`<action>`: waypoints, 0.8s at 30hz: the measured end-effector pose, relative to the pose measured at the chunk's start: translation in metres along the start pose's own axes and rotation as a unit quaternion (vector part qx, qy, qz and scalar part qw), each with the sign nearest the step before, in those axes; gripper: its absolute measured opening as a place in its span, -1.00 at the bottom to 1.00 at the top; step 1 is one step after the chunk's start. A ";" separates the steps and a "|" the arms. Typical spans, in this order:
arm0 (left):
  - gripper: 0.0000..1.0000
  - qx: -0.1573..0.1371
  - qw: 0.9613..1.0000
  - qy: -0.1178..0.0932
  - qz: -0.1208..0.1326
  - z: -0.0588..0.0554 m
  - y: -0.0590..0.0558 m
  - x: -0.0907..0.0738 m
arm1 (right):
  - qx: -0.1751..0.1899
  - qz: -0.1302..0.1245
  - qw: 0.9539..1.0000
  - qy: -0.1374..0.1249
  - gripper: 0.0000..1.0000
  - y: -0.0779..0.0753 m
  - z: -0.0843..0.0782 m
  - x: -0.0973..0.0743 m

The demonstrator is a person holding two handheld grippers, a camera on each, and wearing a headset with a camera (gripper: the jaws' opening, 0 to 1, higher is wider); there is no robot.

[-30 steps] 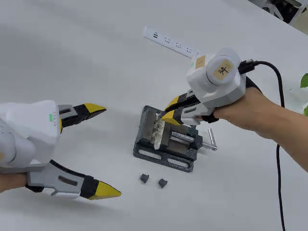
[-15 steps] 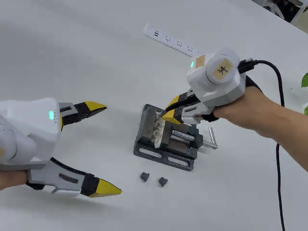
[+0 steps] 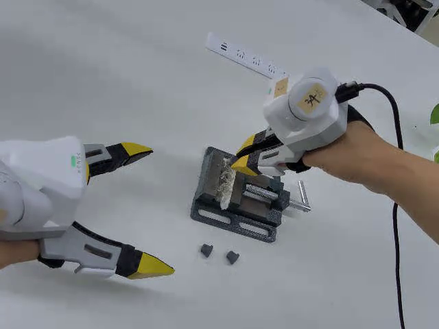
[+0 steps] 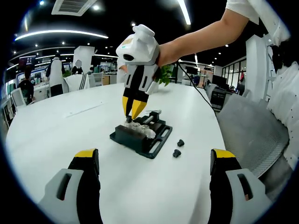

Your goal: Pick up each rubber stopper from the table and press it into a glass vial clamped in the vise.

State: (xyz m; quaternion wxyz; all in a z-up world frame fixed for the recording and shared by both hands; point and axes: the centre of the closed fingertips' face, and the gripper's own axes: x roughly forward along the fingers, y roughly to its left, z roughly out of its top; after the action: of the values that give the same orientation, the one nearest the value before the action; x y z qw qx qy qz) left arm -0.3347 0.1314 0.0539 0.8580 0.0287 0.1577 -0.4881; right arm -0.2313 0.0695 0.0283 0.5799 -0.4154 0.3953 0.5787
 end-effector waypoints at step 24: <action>0.98 -0.002 1.000 -0.003 -0.001 0.000 0.000 0.000 | -0.013 0.007 0.999 0.041 -0.87 0.002 0.000 0.001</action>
State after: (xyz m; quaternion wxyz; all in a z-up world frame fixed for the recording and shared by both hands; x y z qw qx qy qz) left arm -0.3350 0.1317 0.0536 0.8580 0.0249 0.1559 -0.4888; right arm -0.2331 0.0699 0.0271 0.5537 -0.4438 0.4139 0.5702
